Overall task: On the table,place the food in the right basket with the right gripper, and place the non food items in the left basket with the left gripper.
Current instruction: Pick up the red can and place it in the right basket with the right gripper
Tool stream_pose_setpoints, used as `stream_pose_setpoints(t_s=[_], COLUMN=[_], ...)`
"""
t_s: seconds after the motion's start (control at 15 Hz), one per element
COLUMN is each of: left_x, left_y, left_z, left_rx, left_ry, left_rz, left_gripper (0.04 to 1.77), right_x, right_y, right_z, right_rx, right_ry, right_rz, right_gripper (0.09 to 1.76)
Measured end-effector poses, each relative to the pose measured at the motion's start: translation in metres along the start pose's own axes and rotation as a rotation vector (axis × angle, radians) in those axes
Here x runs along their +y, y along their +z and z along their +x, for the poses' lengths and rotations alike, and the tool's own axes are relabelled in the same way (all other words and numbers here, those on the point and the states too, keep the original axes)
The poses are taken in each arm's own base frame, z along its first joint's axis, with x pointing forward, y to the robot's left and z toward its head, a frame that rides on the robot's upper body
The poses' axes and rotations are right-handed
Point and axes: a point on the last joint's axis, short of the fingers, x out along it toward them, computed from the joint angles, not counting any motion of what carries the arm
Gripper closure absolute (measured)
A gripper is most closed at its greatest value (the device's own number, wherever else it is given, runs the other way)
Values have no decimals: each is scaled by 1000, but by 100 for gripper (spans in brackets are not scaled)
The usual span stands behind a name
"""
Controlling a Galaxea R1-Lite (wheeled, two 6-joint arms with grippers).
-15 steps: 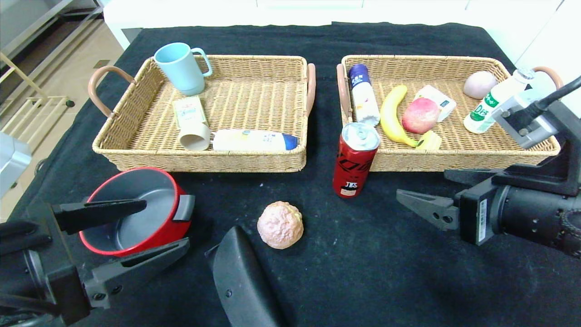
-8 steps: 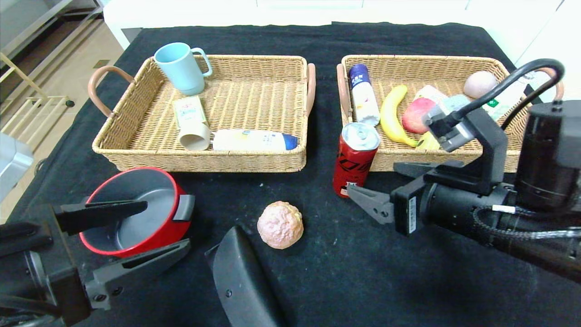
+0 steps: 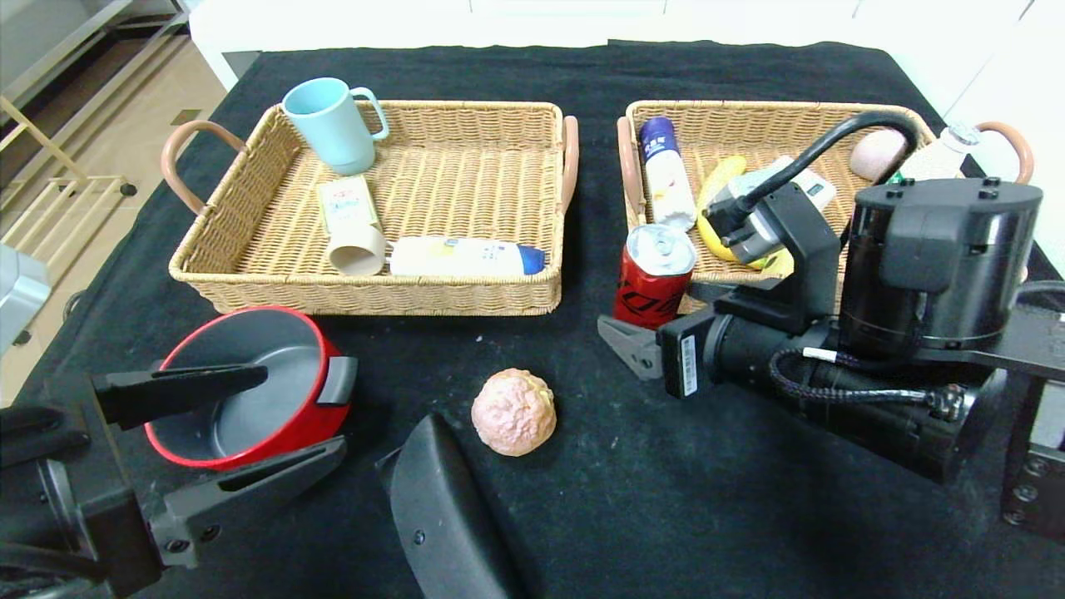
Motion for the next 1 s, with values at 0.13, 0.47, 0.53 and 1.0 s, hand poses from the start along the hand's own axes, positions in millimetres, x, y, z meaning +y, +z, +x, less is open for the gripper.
stream_pose_setpoints(t_s=[0.13, 0.47, 0.53, 1.0], left_x=[0, 0, 0, 0], left_y=[0, 0, 0, 0], left_z=[0, 0, 0, 0], left_rx=[0, 0, 0, 1], left_ry=[0, -1, -1, -2], left_rz=[0, 0, 0, 0], left_gripper=[9, 9, 9, 9], right_x=[1, 2, 1, -1], right_y=[2, 4, 4, 1], right_z=[7, 17, 18, 25], right_rx=[-19, -46, -54, -52], right_ry=[-31, -39, -42, -79], right_rz=[1, 10, 13, 12], right_gripper=[15, 15, 14, 14])
